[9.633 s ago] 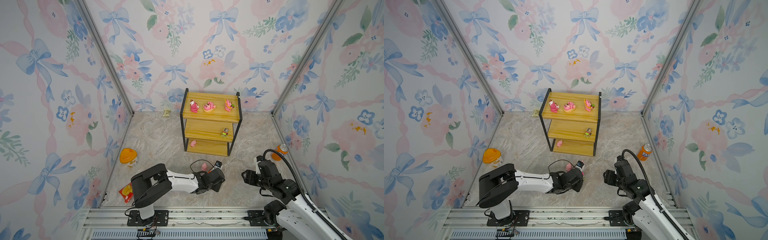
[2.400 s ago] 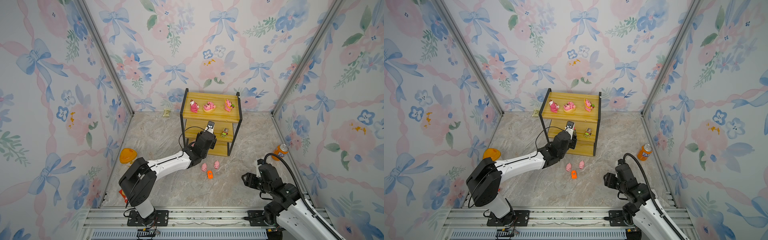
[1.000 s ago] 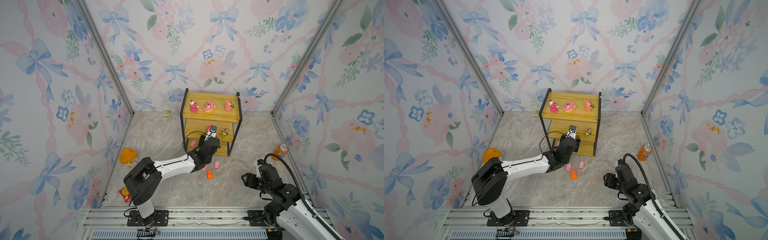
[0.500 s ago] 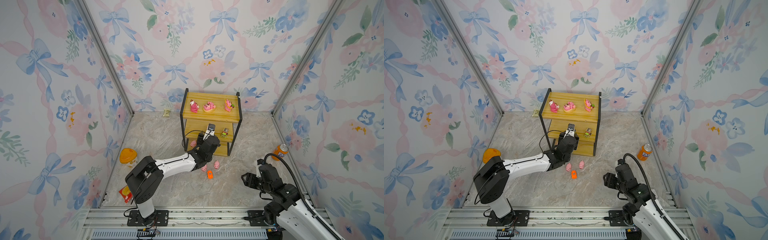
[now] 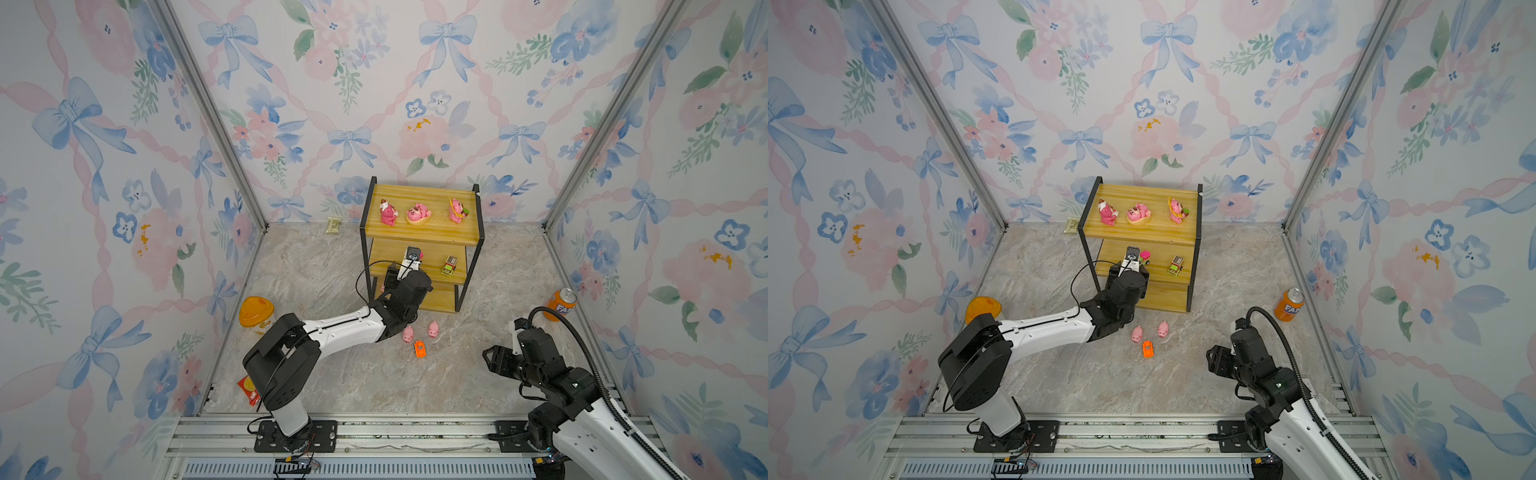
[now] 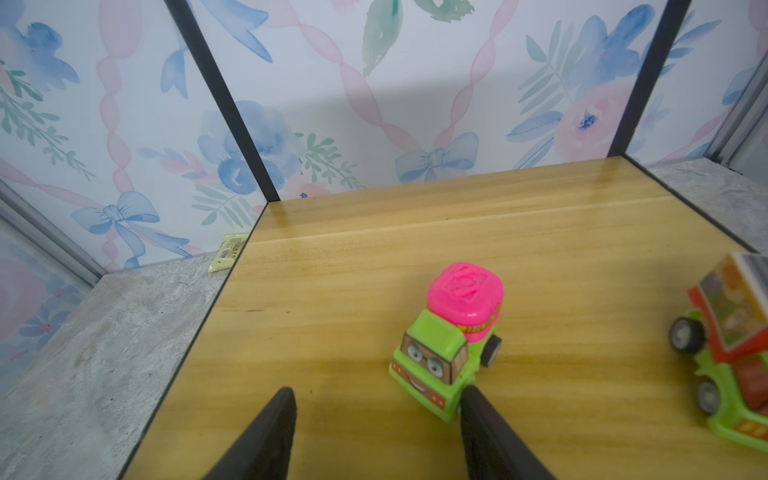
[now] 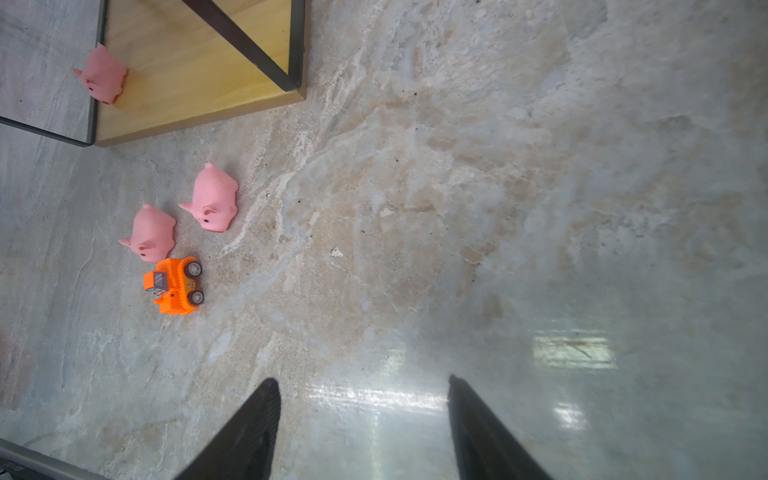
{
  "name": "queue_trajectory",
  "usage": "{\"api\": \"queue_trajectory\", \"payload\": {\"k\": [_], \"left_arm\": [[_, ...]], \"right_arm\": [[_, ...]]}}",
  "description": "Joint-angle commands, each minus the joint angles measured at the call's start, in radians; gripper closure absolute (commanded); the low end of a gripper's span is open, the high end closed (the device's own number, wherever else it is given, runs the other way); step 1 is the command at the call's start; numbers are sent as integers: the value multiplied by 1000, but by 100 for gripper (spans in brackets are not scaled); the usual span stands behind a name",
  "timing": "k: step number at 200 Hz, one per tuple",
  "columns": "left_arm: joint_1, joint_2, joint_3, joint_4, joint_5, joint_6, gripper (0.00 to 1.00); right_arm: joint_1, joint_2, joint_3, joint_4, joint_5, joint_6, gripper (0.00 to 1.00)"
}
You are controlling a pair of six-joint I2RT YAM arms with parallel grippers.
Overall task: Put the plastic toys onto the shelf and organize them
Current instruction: 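Withdraw the left gripper from the shelf back toward the floor toys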
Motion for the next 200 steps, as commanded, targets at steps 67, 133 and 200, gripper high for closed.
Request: {"api": "queue_trajectory", "payload": {"k": [67, 133, 200], "left_arm": [[6, -21, -14, 7, 44, 7, 35], [6, 12, 8, 9, 84, -2, 35], [5, 7, 12, 23, 143, 18, 34]], "right_arm": [[-10, -5, -16, 5, -3, -5, 33], [-11, -9, -16, 2, 3, -1, 33], [-11, -13, -17, 2, 2, 1, 33]]}}
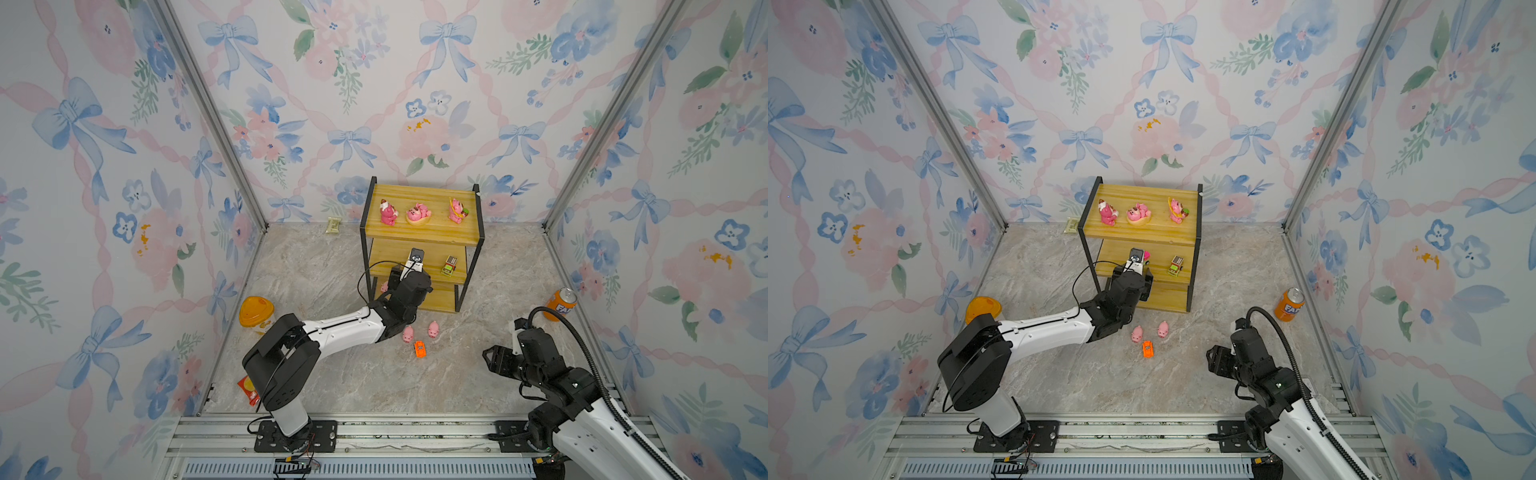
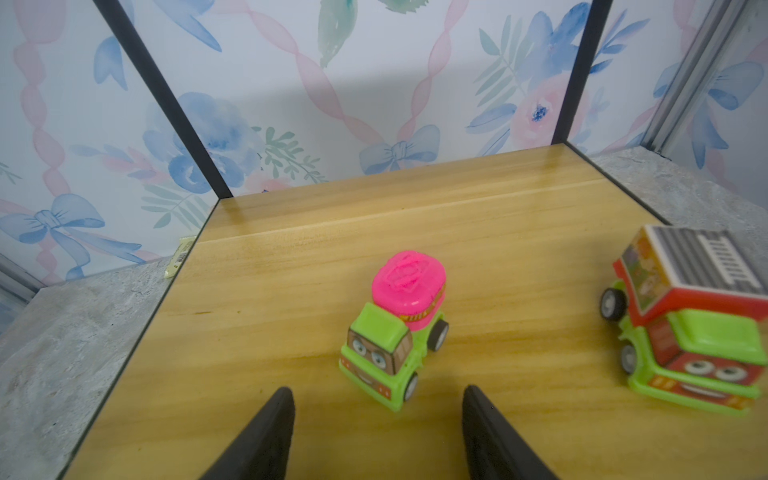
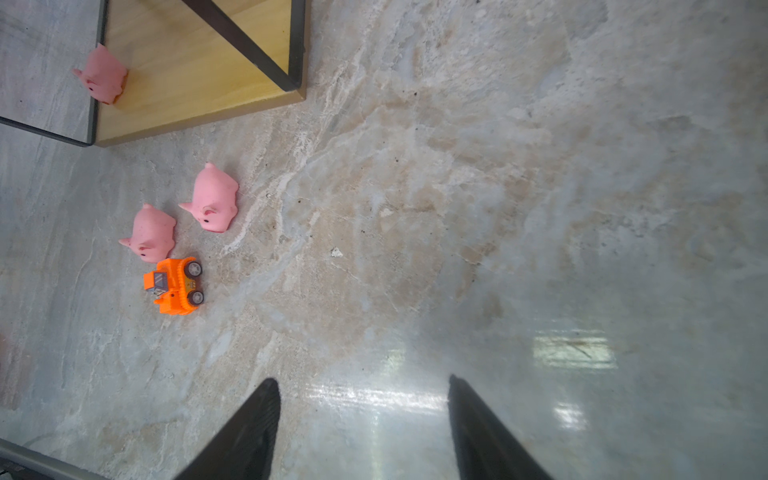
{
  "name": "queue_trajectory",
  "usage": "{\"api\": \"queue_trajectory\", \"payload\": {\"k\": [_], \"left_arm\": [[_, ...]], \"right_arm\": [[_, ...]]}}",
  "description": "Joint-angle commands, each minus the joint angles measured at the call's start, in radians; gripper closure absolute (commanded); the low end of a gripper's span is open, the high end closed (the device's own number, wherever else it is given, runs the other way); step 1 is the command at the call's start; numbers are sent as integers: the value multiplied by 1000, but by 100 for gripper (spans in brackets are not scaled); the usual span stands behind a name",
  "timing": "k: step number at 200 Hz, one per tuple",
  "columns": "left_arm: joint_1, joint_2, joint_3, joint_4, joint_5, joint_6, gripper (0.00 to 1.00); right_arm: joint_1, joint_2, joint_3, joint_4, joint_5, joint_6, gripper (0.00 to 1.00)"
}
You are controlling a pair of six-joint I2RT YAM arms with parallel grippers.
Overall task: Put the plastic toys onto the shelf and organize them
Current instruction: 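Withdraw the left gripper from the shelf back toward the floor toys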
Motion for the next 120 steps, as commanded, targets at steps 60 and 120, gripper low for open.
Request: {"api": "queue_trajectory", "payload": {"k": [60, 120], "left_arm": [[-3, -55, -6, 24, 43, 19, 32], [-81, -228, -132, 17, -12, 54, 24]], "right_arm": [[-10, -7, -16, 4, -3, -3, 33], [-12, 5, -13, 7, -4, -7, 31]]}}
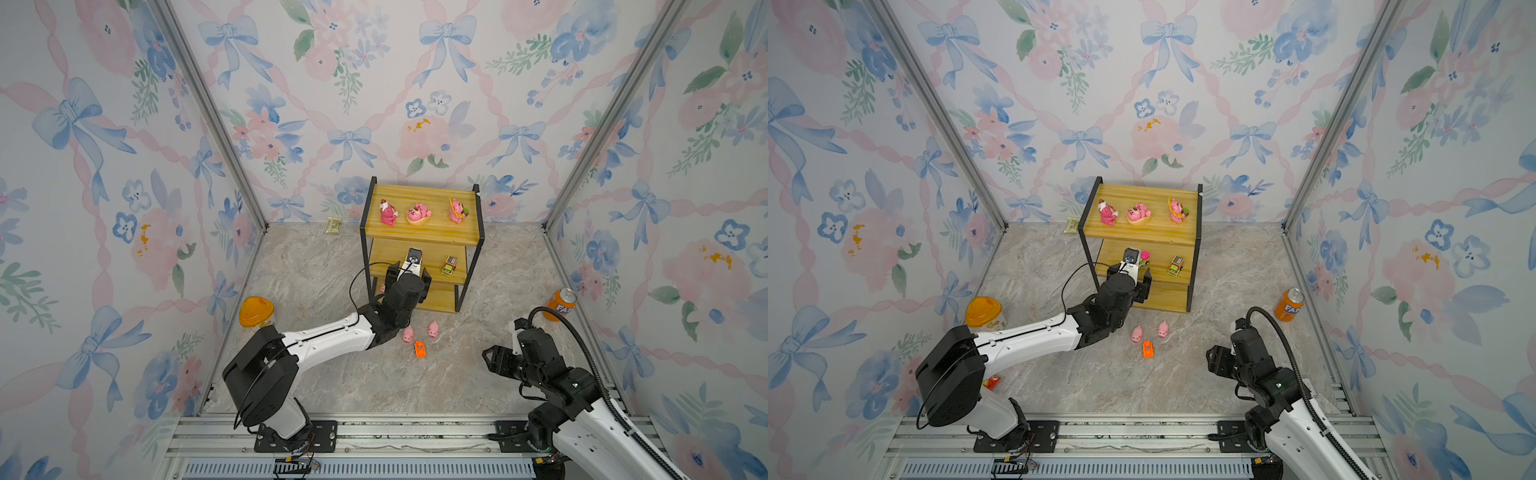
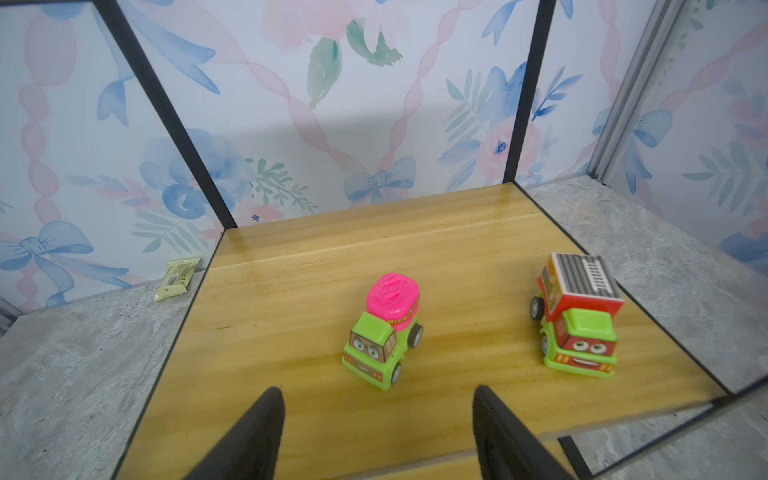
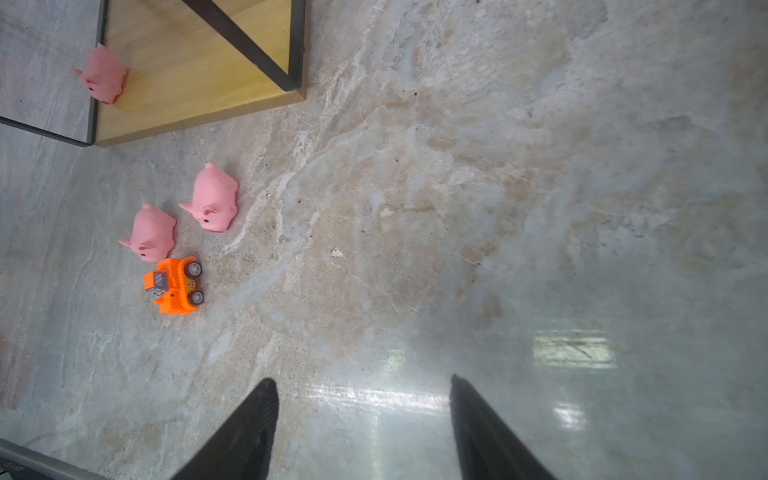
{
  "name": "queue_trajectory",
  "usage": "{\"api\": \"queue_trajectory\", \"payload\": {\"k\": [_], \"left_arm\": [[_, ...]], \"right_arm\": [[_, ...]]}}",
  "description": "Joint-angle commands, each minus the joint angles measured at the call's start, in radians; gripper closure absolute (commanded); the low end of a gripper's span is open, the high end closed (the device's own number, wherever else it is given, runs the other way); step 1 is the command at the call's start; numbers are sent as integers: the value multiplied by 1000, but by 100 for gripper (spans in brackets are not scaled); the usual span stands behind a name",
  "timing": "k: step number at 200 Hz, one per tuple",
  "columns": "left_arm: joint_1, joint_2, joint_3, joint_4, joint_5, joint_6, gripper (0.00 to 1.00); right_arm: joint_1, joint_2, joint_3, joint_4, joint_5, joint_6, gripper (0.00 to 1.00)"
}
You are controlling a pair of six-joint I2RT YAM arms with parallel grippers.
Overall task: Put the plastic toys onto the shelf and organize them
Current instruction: 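Withdraw the left gripper from the shelf back toward the floor toys, then lower the left gripper over the orange bulldozer toy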
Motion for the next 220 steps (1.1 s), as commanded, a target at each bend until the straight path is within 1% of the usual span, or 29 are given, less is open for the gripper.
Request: {"api": "queue_trajectory", "payload": {"k": [1, 20, 33, 44, 50, 64, 90, 116, 136, 152, 160, 191, 220], "left_arm": [[-45, -74, -61, 7, -44, 24, 24], [-85, -137, -130, -23, -54, -27, 21], [-107, -181, -193, -45, -17, -79, 16], [-122, -216, -247, -48, 11, -131, 16], [-127, -230, -305, -46, 37, -160, 16], [-141, -251, -373, -47, 81, -224, 16], [-188, -239, -441, -50, 79, -324, 12], [-228, -170, -443, -50, 105, -400, 12], [-273, -95, -422, -51, 110, -442, 16], [-305, -39, -404, -49, 111, -486, 22], [-317, -9, -394, -49, 117, -503, 23], [-345, 46, -388, -50, 116, -583, 22], [-344, 63, -386, -57, 82, -598, 20]], "right_arm": [[-11, 3, -14, 7, -4, -6, 31], [-12, 9, -13, 10, -4, -8, 30], [-11, 13, -12, 10, -7, -7, 30], [-12, 12, -11, 12, -7, -7, 30], [-11, 13, -11, 13, -7, -6, 30], [-11, 15, -11, 15, -9, -5, 29], [-10, 21, -7, 15, -13, -5, 29], [-10, 21, -5, 15, -12, 2, 29], [-11, 14, -2, 8, -9, 8, 29], [-10, 5, -3, 1, -9, 14, 29], [-10, 1, -3, -3, -7, 14, 29], [-11, -17, -1, -23, 2, 15, 29], [-10, -15, -5, -15, 0, 18, 29]]}}
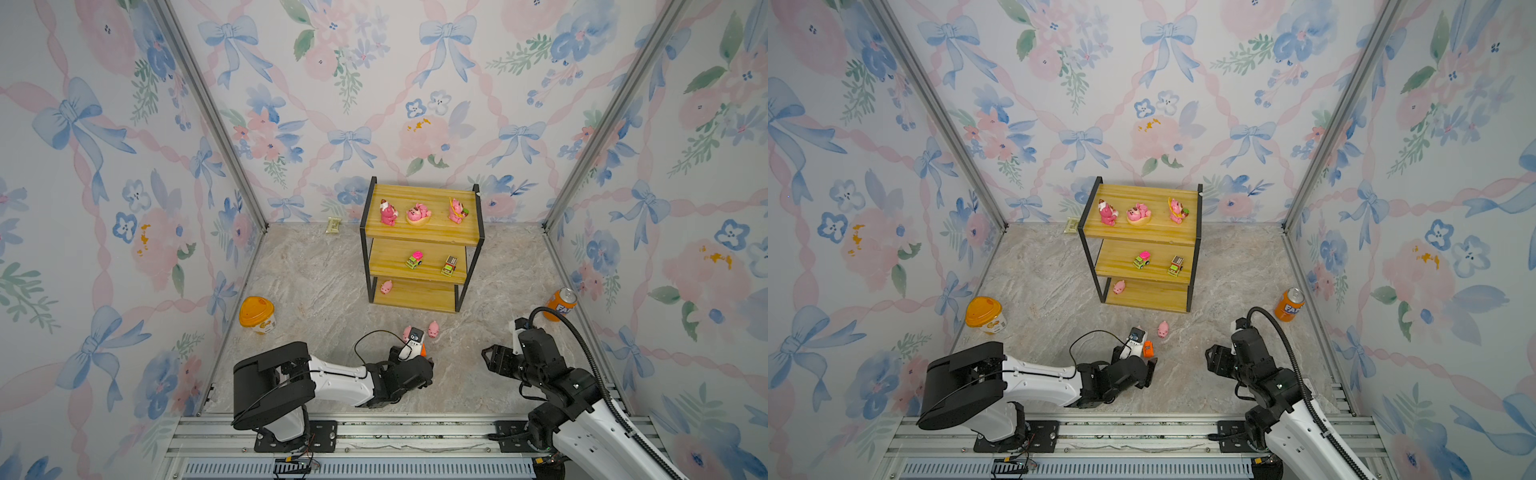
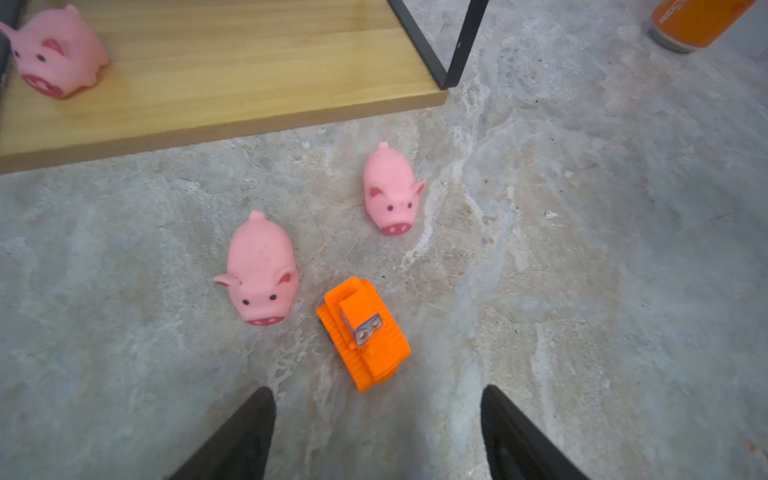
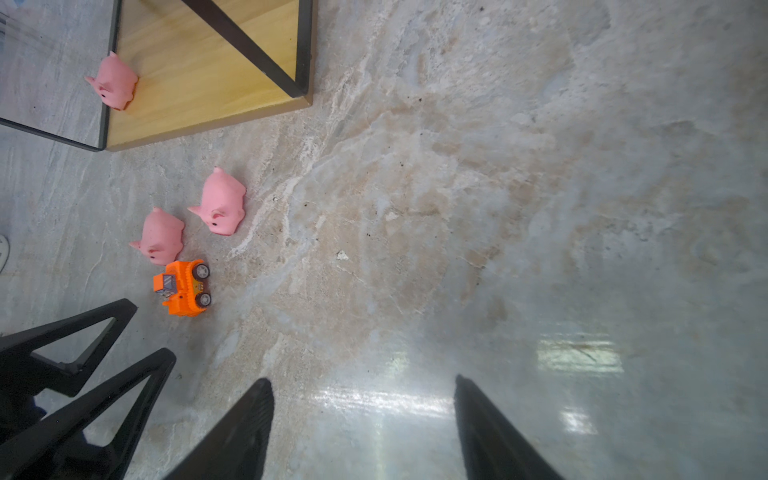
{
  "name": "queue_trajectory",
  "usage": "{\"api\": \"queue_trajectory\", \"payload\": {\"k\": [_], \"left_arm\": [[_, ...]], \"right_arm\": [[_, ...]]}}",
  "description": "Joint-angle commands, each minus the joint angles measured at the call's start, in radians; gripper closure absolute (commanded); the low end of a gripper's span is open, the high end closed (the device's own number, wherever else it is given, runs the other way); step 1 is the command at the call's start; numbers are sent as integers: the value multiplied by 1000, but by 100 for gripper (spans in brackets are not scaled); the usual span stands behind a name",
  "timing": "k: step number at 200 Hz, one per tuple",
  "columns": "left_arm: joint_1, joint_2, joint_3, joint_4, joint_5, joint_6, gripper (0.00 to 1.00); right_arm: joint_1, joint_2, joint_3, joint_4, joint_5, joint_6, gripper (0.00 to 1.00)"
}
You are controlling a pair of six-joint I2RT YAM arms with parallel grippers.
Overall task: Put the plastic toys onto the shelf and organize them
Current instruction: 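Lower the left gripper over the orange bulldozer toy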
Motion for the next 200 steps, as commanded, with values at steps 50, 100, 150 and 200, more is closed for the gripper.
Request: {"api": "queue_trajectory", "payload": {"k": [50, 100, 150, 200], "left_arm": [[11, 63, 47, -21, -29, -63, 23], [26, 92, 62, -26, -19, -69, 39], [27, 109, 61, -36, -11, -77, 41], [30, 133, 76, -36, -14, -64, 46]], "right_arm": [[-9, 5, -14, -7, 4, 21, 29], [-9, 31, -14, 8, 4, 19, 29], [-8, 44, -15, 20, 0, 17, 29], [-9, 43, -16, 19, 0, 21, 29]]}}
